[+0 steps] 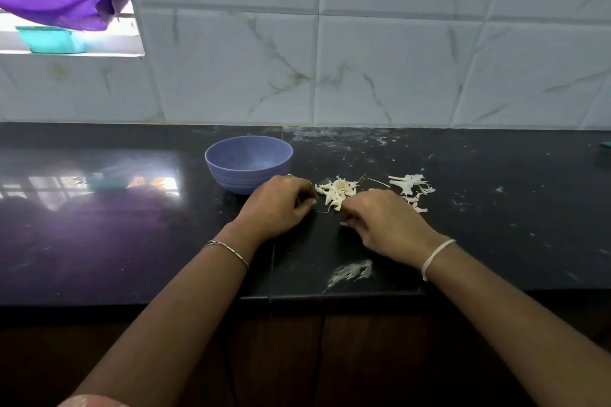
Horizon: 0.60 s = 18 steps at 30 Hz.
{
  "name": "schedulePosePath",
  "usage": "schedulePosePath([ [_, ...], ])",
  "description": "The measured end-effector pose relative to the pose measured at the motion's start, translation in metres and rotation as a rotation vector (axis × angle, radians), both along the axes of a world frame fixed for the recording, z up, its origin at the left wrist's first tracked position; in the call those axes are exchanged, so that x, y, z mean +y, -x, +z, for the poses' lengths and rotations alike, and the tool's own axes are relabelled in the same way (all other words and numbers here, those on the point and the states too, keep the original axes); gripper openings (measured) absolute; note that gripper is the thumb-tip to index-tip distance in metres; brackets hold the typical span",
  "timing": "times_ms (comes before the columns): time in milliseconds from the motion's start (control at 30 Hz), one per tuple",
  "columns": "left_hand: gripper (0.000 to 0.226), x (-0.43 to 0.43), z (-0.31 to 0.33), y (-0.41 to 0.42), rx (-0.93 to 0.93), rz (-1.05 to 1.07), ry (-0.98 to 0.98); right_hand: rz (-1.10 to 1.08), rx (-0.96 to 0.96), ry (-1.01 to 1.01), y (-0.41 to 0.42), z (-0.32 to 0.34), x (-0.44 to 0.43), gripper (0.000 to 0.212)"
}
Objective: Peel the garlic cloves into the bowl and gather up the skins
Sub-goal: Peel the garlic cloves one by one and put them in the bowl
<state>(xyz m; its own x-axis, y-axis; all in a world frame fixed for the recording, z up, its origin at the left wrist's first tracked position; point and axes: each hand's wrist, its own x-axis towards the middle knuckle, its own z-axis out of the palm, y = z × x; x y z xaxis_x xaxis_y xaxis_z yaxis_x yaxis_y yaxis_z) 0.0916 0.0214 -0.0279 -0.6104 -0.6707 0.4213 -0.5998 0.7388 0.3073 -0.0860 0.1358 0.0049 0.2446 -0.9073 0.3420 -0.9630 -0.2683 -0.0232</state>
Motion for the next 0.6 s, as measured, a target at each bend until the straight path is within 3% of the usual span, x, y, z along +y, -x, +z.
schedulePosePath([
  [100, 0.014, 0.0, 0.001, 0.001, -0.011, 0.002, -0.004, 0.015, 0.066, -0.045, 0.005, 0.006, -0.001, 0.008],
  [267, 0.018, 0.0, 0.003, 0.0, 0.006, 0.0, -0.011, 0.043, -0.194, 0.142, 0.011, 0.025, -0.014, 0.016],
  [400, 0.025, 0.003, 0.003, -0.001, 0.055, -0.055, -0.009, -0.023, -0.046, -0.065, 0.004, -0.008, -0.017, 0.014],
  [433, 0.03, 0.003, 0.003, -0.001, 0.074, -0.067, -0.012, -0.03, -0.128, -0.048, 0.007, -0.007, -0.022, 0.013],
  [500, 0.039, 0.005, 0.005, 0.001, 0.165, -0.087, -0.023, -0.034, -0.496, 0.004, 0.008, 0.002, -0.033, 0.011],
  [600, 0.031, 0.008, 0.01, 0.005, 0.417, -0.088, -0.081, -0.002, -1.049, -0.058, -0.002, 0.011, -0.042, 0.013],
])
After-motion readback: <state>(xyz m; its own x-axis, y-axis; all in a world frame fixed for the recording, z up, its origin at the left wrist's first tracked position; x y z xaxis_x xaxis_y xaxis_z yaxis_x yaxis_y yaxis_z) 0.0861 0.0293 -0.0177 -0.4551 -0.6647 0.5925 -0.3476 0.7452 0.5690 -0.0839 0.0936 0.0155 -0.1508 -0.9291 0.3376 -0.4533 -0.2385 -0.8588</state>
